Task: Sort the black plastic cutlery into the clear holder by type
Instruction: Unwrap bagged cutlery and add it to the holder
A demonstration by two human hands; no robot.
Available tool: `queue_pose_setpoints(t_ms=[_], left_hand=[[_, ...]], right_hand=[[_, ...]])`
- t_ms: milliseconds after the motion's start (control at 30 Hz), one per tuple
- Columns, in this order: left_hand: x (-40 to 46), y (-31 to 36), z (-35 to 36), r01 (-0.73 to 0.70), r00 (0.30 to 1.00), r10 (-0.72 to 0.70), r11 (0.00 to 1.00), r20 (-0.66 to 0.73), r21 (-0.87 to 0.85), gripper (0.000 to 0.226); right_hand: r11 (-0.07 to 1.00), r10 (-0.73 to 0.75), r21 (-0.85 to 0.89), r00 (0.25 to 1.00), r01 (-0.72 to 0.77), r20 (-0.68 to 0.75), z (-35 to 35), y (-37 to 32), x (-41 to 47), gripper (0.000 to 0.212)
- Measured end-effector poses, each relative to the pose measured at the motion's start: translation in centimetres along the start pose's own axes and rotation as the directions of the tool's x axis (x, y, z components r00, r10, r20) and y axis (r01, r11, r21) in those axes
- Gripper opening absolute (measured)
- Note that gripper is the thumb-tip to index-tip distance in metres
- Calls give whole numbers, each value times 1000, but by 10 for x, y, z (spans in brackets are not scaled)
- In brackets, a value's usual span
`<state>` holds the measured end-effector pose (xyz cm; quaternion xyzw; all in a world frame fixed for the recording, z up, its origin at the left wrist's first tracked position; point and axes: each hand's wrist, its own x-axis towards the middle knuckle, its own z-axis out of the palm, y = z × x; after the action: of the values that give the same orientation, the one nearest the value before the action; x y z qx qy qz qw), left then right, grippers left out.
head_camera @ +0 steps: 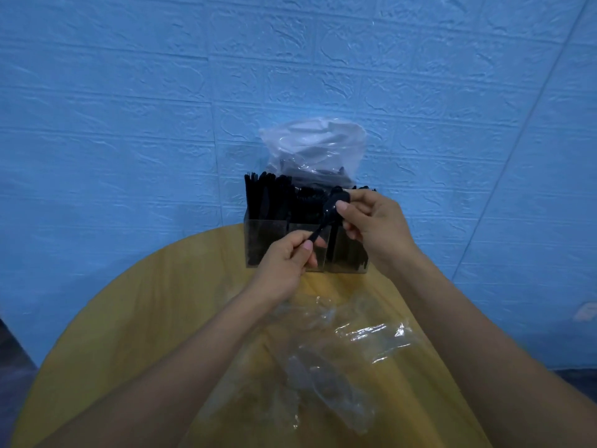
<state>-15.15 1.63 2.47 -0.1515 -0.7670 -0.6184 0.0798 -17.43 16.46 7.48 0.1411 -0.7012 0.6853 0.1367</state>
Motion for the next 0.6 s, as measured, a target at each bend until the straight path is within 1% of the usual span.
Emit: queue_pose_setpoints(t_ms=[33, 100, 200, 267, 367, 467, 533, 600], left_hand=[[3, 1, 5, -8, 1000, 9, 998, -6, 57, 23], [10, 3, 12, -21, 998, 32, 975, -46, 220, 20], [21, 3, 19, -60, 991, 107, 900, -84, 432, 28], [29, 1, 25, -114, 985, 166, 830, -47, 545, 35], [41, 0, 35, -188, 971, 235, 668, 36, 720, 44], [48, -3, 42, -235, 959, 260, 523, 110, 819, 48], [49, -6, 46, -242, 957, 258, 467, 131, 851, 49], [51, -9, 46, -244, 953, 273, 440, 130, 864, 48]], right_hand=[[1000, 8, 30, 1000, -7, -27, -10, -2, 1, 18], [999, -19, 27, 996, 22, -90, -32, -8, 3, 20], [986, -152, -91, 974, 139, -167, -64, -15, 6, 21], [961, -242, -174, 955, 213, -168, -77, -18, 7, 22], [916, -334, -279, 933, 288, -137, -80, -16, 10, 26], [877, -382, -349, 919, 329, -93, -76, -9, 12, 29], [858, -390, -389, 918, 334, -72, -74, -2, 13, 25], [844, -391, -418, 919, 336, -51, -72, 5, 14, 18]])
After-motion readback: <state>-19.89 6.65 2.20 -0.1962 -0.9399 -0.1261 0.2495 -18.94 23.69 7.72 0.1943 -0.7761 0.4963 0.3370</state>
